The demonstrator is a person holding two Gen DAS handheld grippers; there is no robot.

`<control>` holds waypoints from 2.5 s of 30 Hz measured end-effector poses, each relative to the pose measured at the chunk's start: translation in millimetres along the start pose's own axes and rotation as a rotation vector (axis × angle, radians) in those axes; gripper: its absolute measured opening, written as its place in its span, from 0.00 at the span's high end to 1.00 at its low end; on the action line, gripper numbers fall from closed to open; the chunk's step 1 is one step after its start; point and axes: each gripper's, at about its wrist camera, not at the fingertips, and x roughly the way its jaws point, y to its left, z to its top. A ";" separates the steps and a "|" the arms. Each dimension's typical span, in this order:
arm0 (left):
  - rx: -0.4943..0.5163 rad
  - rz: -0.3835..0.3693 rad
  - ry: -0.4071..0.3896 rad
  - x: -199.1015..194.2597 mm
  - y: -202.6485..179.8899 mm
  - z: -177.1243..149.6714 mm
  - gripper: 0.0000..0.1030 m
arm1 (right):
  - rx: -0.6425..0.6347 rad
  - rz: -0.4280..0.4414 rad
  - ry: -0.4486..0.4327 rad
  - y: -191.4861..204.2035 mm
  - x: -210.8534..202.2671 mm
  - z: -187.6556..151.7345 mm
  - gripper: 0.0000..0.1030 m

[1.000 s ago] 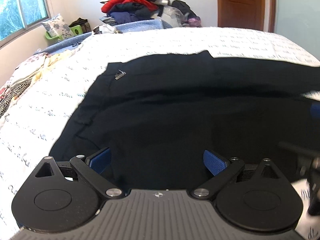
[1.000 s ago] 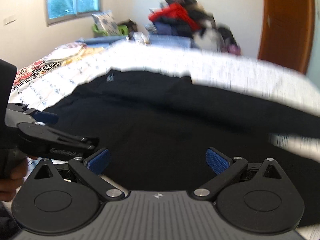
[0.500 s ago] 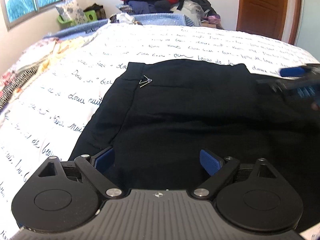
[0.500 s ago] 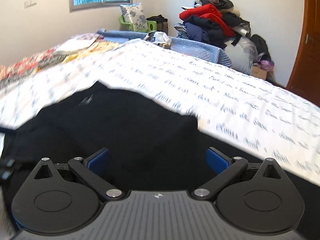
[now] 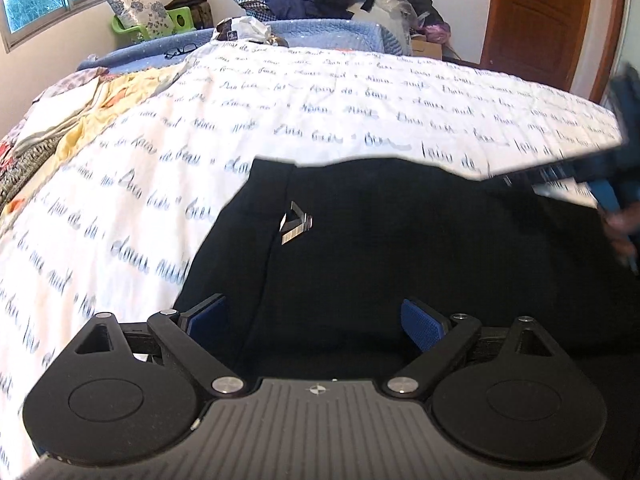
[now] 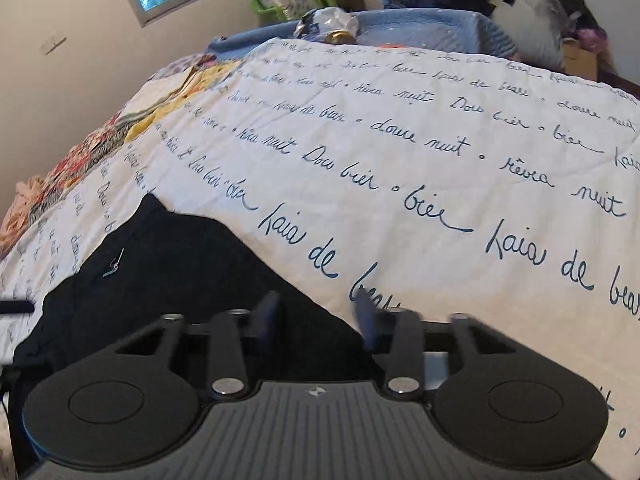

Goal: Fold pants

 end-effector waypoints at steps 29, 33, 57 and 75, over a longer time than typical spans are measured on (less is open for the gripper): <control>-0.764 -0.391 0.156 71.9 94.0 50.1 0.17 | -0.489 -0.219 -0.281 134.8 -83.4 -76.8 0.30; -0.704 -0.376 0.159 64.7 89.6 43.9 0.15 | -0.336 -0.126 -0.229 76.7 -50.4 -20.2 0.06; -0.693 -0.431 0.145 69.5 85.6 44.7 0.84 | -0.785 -0.209 -0.232 208.6 -72.9 -138.3 0.95; -0.629 -0.363 0.046 47.2 80.8 36.5 0.89 | -0.536 -0.337 -0.189 175.4 14.6 -51.3 0.34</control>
